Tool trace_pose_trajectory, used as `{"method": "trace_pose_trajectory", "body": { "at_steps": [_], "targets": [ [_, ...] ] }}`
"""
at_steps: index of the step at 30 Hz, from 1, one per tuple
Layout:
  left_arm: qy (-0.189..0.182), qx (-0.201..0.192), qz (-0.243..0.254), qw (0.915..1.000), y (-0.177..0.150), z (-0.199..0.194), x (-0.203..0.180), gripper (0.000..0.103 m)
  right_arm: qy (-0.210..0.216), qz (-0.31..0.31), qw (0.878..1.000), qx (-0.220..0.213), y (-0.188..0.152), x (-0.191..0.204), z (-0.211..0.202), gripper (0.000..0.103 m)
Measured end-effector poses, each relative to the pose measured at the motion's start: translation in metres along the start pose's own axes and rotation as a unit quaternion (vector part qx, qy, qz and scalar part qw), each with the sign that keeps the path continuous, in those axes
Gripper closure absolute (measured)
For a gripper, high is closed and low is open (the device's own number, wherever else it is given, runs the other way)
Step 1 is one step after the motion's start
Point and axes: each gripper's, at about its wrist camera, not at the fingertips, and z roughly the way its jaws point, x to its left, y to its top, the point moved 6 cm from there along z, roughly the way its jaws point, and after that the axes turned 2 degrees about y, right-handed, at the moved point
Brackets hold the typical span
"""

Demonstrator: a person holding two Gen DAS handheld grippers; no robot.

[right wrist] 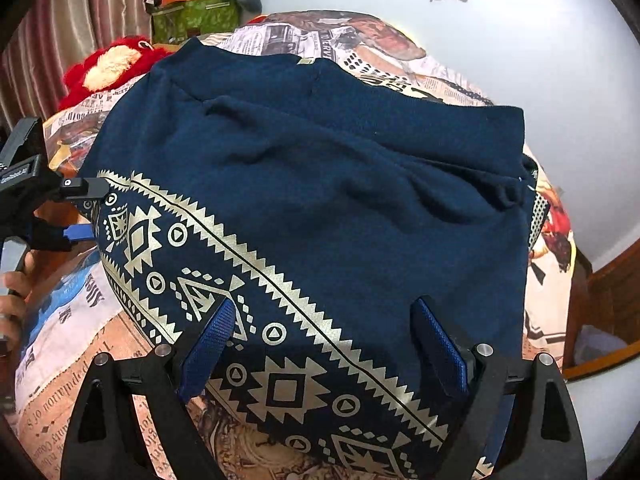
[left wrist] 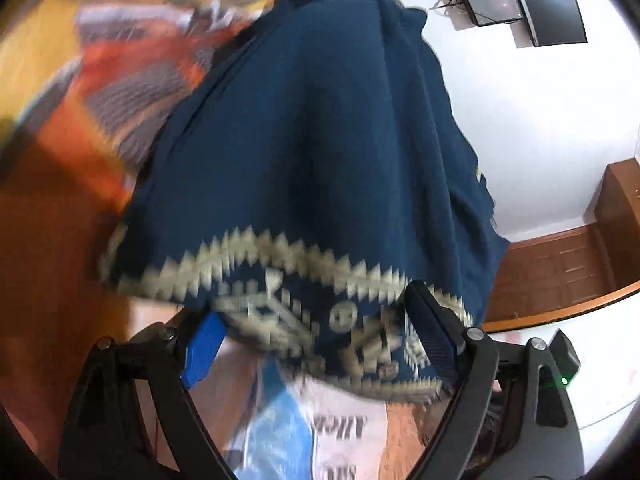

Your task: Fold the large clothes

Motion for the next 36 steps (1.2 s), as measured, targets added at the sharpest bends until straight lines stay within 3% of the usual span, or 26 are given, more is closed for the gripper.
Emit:
{"method": "trace_pose_trajectory", "body": {
  "at_steps": [9, 11, 13, 15, 19, 22, 27, 29, 31, 33, 36],
  "targets": [
    [-0.024, -0.061, -0.051, 0.9965, 0.041, 0.017, -0.014, 0.018, 0.007, 0.002, 1.0, -0.003, -0.002, 0.0, 0.0, 0.013],
    [-0.014, -0.071, -0.059, 0.9956, 0.045, 0.02, -0.014, 0.029, 0.009, 0.002, 1.0, -0.003, -0.003, 0.0, 0.001, 0.013],
    [0.02, -0.083, -0.052, 0.995, 0.048, 0.022, -0.015, 0.058, 0.009, 0.001, 1.0, -0.004, -0.003, 0.0, 0.002, 0.013],
    [0.044, -0.096, -0.038, 0.9937, 0.046, 0.017, -0.014, 0.076, 0.01, 0.003, 1.0, -0.006, -0.003, 0.0, 0.001, 0.013],
    [0.086, -0.144, 0.028, 0.9853, 0.042, -0.008, -0.037, 0.091, 0.014, 0.014, 1.0, -0.007, -0.003, -0.005, -0.002, 0.013],
    [0.123, -0.191, 0.107, 0.968, 0.036, -0.04, -0.069, 0.093, 0.018, 0.031, 0.999, -0.012, 0.0, -0.013, -0.01, 0.013],
    [0.18, -0.214, 0.179, 0.9432, 0.028, -0.091, -0.089, 0.094, 0.029, 0.053, 0.998, -0.029, 0.006, -0.023, -0.03, 0.013],
    [0.229, -0.22, 0.207, 0.9252, 0.024, -0.105, -0.088, 0.094, 0.043, 0.057, 0.997, -0.026, 0.008, -0.022, -0.033, 0.013],
    [0.289, -0.226, 0.252, 0.8956, 0.017, -0.108, -0.089, 0.094, 0.059, 0.059, 0.996, -0.02, 0.006, -0.018, -0.033, 0.013],
    [0.325, -0.222, 0.294, 0.8708, 0.007, -0.105, -0.091, 0.094, 0.071, 0.056, 0.996, -0.004, 0.001, -0.01, -0.026, 0.013],
    [0.333, -0.215, 0.317, 0.8618, 0.003, -0.099, -0.096, 0.094, 0.074, 0.034, 0.996, 0.028, -0.007, 0.005, -0.009, 0.013]
  ]
}}
